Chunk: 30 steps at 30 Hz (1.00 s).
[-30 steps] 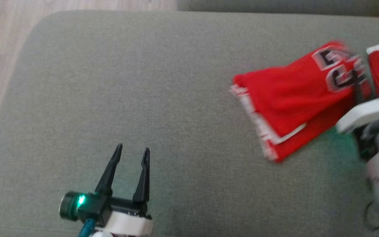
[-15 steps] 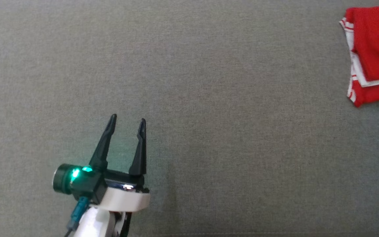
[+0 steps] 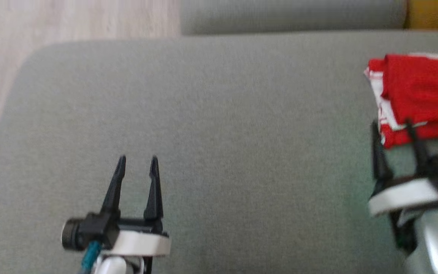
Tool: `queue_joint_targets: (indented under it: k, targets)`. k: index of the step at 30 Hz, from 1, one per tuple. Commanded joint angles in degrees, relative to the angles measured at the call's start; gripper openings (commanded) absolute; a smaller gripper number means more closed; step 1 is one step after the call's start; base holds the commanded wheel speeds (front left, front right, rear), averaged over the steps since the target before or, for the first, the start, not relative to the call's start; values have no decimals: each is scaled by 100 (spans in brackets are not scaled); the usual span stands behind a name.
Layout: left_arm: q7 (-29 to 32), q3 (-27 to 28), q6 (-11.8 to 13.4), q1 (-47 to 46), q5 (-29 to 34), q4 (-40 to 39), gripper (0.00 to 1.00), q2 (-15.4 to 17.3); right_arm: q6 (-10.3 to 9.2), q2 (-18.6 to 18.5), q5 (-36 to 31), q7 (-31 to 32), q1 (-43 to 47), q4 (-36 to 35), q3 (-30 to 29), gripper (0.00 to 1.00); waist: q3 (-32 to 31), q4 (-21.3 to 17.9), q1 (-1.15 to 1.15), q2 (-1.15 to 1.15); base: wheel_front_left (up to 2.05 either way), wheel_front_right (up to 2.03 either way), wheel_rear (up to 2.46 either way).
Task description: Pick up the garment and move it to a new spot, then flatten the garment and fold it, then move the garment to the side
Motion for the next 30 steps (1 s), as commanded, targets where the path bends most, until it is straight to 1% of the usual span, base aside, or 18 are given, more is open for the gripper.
queue_joint_targets:
  k: [1, 4, 6, 9, 11, 19, 27, 28, 30]
  targets:
    - [-46, 128, 75, -10, -22, -175, 100, -6, -4, 28, 46, -37, 22, -306, 170, 100, -521, 155, 1, 0, 0, 0, 0]
    - [-46, 122, 217, 172, 23, -186, 100, -6, -4, 262, 44, -37, 615, -740, 276, 100, -748, 210, 1, 0, 0, 0, 0]
    - [-46, 118, 249, 291, 106, -183, 100, -6, -4, 380, -65, -37, 966, -925, 276, 100, -858, 228, 1, 0, 0, 0, 0]
    - [-46, 208, 337, 489, 157, -188, 100, -6, -4, 506, -235, -37, 1367, -1034, 286, 100, -981, 219, 1, 0, 0, 0, 0]
    - [-46, 263, 338, 601, 158, -185, 100, -6, -4, 558, -326, -37, 1521, -1101, 263, 100, -1028, 208, 1, 0, 0, 0, 0]
    - [-46, 375, 198, 801, 412, 10, 100, -6, -4, 645, -419, -37, 1736, -1149, 145, 100, -1131, 170, 1, 0, 0, 0, 0]
    - [-46, 372, 202, 785, 397, 87, 100, -6, -4, 675, -384, -37, 1740, -1118, 56, 100, -1148, 160, 1, 0, 0, 0, 0]
    - [1, 156, 212, 1023, 402, 247, 0, 7, 0, 725, -364, 0, 1923, -935, -65, 0, -1149, 160, 1, 0, 0, 0, 0]
    - [21, 117, 212, 1050, 396, 411, 0, 4, 0, 733, -358, 3, 1934, -754, -61, 0, -1149, 159, 2, 0, 0, 0, 0]
